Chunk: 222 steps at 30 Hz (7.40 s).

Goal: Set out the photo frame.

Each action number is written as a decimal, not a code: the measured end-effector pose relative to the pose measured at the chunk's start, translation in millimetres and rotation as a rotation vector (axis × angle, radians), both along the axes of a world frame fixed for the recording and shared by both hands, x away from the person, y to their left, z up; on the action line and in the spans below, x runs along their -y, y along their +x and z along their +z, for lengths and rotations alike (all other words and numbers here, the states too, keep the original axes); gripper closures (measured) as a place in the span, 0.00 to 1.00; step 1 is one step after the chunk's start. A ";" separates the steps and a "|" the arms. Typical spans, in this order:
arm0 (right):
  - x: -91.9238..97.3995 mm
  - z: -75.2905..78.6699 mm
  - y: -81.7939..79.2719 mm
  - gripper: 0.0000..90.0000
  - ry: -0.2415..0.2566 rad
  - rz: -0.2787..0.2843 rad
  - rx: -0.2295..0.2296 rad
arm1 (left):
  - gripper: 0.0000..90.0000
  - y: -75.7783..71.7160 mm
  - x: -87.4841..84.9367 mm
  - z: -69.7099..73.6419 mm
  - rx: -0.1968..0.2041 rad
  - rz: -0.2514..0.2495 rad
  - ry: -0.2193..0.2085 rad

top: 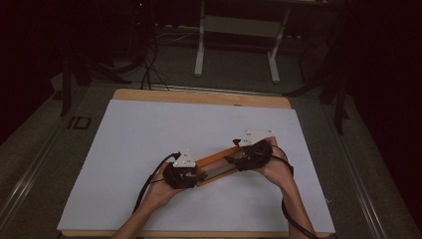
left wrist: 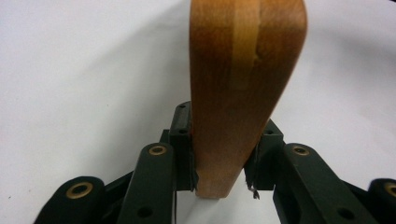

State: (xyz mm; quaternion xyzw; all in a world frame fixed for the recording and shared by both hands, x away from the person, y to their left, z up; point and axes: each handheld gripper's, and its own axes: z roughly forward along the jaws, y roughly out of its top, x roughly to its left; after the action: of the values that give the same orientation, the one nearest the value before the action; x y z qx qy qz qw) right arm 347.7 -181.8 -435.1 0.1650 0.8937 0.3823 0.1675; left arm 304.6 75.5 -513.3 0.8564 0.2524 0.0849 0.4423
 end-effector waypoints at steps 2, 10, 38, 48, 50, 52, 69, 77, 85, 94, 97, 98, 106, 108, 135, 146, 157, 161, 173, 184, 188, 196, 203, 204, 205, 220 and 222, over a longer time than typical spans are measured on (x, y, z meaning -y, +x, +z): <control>0.4 0.6 -0.2 0.38 -0.004 0.002 0.001 | 0.77 -0.2 1.0 1.3 0.003 -0.003 0.009; 3.0 2.4 -0.9 0.37 -0.011 0.009 -0.001 | 0.77 0.5 1.7 10.8 0.012 -0.026 0.042; -13.7 -0.4 -0.6 0.27 -0.041 0.120 -0.016 | 0.77 6.2 -3.9 67.5 0.094 -0.192 0.113; -16.3 0.6 -6.5 0.54 -0.045 0.191 -0.028 | 0.77 10.1 -7.3 87.0 0.131 -0.222 0.108; -14.5 1.0 -5.7 0.57 -0.040 0.203 -0.045 | 0.76 10.1 -8.3 89.8 0.141 -0.218 0.105; -12.5 1.1 -6.2 0.62 -0.041 0.220 -0.051 | 0.75 11.2 -8.9 91.0 0.147 -0.207 0.103; 5.8 -3.1 -14.4 0.76 0.013 0.208 -0.033 | 0.30 29.9 -34.2 73.3 0.110 -0.016 -0.100; 21.5 -9.6 -17.7 0.76 0.058 0.175 -0.029 | 0.29 35.6 -25.3 50.8 0.050 -0.048 -0.173; 36.9 -16.8 -20.3 0.76 0.093 0.145 -0.030 | 0.32 41.9 -4.3 31.6 0.010 -0.060 -0.197; 50.2 -22.5 -21.2 0.75 0.100 0.126 -0.045 | 0.37 42.2 12.9 19.7 -0.025 -0.102 -0.184; 53.4 -24.0 -21.9 0.75 0.098 0.119 -0.048 | 0.41 41.6 20.7 13.3 -0.039 -0.120 -0.170; 54.7 -24.4 -22.3 0.75 0.095 0.117 -0.052 | 0.43 41.5 22.9 11.4 -0.044 -0.126 -0.167; 63.7 -29.1 -23.6 0.75 0.090 0.112 -0.058 | 0.49 41.6 31.5 6.6 -0.050 -0.137 -0.153; 65.4 -29.7 -23.6 0.75 0.084 0.107 -0.059 | 0.52 41.4 32.0 7.0 -0.048 -0.136 -0.152; 74.0 -36.7 -21.6 0.70 0.097 0.076 -0.079 | 0.73 30.2 45.5 12.6 0.022 -0.154 -0.058; 66.5 -32.0 -22.3 0.69 0.092 0.082 -0.051 | 0.74 27.0 37.5 19.4 0.031 -0.151 -0.049; 53.5 -28.9 -22.1 0.68 0.118 0.103 -0.043 | 0.75 19.3 22.8 28.8 0.044 -0.127 -0.028; 46.7 -28.8 -21.9 0.68 0.129 0.110 -0.048 | 0.75 17.5 15.1 31.7 0.040 -0.122 -0.023; 15.4 -31.3 -19.1 0.68 0.167 0.113 -0.079 | 0.74 16.5 -16.8 38.1 -0.013 -0.082 -0.011; -7.6 -41.6 -15.1 0.68 0.234 0.098 -0.140 | 0.72 14.9 -41.8 38.4 -0.031 -0.043 -0.012; -13.4 -48.6 -13.0 0.67 0.257 0.089 -0.167 | 0.72 15.2 -48.2 34.7 -0.044 -0.030 -0.013; -22.6 -59.6 -9.8 0.67 0.261 0.071 -0.219 | 0.71 18.0 -54.7 25.9 -0.088 -0.012 -0.014; -21.5 -65.4 -6.0 0.66 0.269 0.053 -0.252 | 0.71 20.0 -52.4 23.3 -0.086 0.004 -0.026; -20.9 -66.2 -5.1 0.66 0.271 0.052 -0.253 | 0.71 20.0 -51.6 23.3 -0.082 0.008 -0.024; -20.4 -67.0 -4.2 0.65 0.272 0.048 -0.258 | 0.71 19.9 -50.5 23.2 -0.078 0.013 -0.023; -18.7 -73.9 6.1 0.63 0.309 0.015 -0.293 | 0.68 22.0 -44.6 19.1 -0.057 0.098 -0.004; -19.1 -75.6 7.7 0.62 0.313 -0.007 -0.300 | 0.69 22.7 -44.3 17.3 -0.050 0.117 0.030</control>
State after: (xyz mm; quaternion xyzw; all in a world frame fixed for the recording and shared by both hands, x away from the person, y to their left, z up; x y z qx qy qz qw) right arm 355.5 -162.8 -510.7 0.2473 0.8376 0.4870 0.0062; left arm 327.4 119.7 -495.9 0.8486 0.3117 0.0931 0.4172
